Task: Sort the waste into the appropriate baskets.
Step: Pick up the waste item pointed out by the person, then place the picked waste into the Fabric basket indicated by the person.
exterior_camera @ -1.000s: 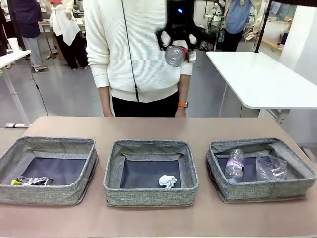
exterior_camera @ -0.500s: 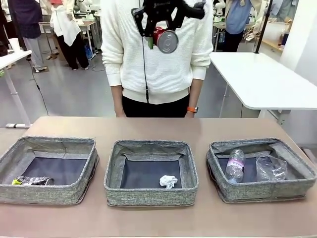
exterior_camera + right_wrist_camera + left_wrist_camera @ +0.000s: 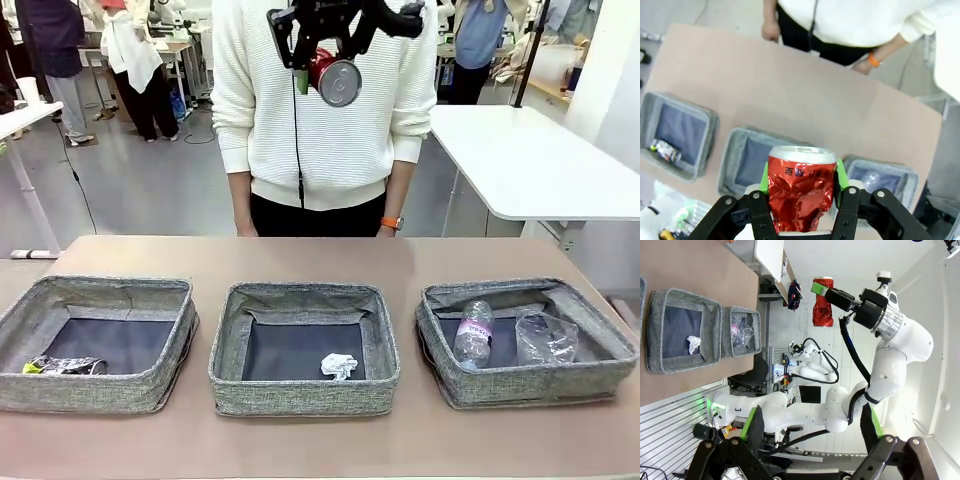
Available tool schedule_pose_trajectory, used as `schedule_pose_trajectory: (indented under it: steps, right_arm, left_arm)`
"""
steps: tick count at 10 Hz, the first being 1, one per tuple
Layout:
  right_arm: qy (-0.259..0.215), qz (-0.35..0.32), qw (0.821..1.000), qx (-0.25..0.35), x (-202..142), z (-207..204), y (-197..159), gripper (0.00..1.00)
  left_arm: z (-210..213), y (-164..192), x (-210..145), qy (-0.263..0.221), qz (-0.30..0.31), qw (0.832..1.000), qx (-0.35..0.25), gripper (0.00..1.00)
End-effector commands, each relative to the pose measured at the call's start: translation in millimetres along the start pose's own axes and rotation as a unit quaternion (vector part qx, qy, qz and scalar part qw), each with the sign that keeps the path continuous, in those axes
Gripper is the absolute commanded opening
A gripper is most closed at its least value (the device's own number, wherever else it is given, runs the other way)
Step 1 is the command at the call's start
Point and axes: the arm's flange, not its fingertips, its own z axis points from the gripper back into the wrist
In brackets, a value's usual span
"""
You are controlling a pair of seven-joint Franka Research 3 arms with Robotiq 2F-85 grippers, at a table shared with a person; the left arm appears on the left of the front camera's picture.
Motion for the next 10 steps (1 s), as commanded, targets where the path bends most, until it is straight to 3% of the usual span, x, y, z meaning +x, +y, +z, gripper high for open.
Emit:
schedule_pose_trajectory:
  steps: [1,10]
  right_arm:
    - [0.000,0.005,1.000,-0.009,1.1,3.7,1.8,0.53]
    - [0.000,0.005,1.000,-0.009,1.1,3.7,1.8,0.53]
  left_arm:
    - [0.5,-3.5,-0.5,0.003,-0.006,1.000,-0.009,1.00]
    - [0.5,-3.5,-0.5,0.003,-0.006,1.000,-0.009,1.00]
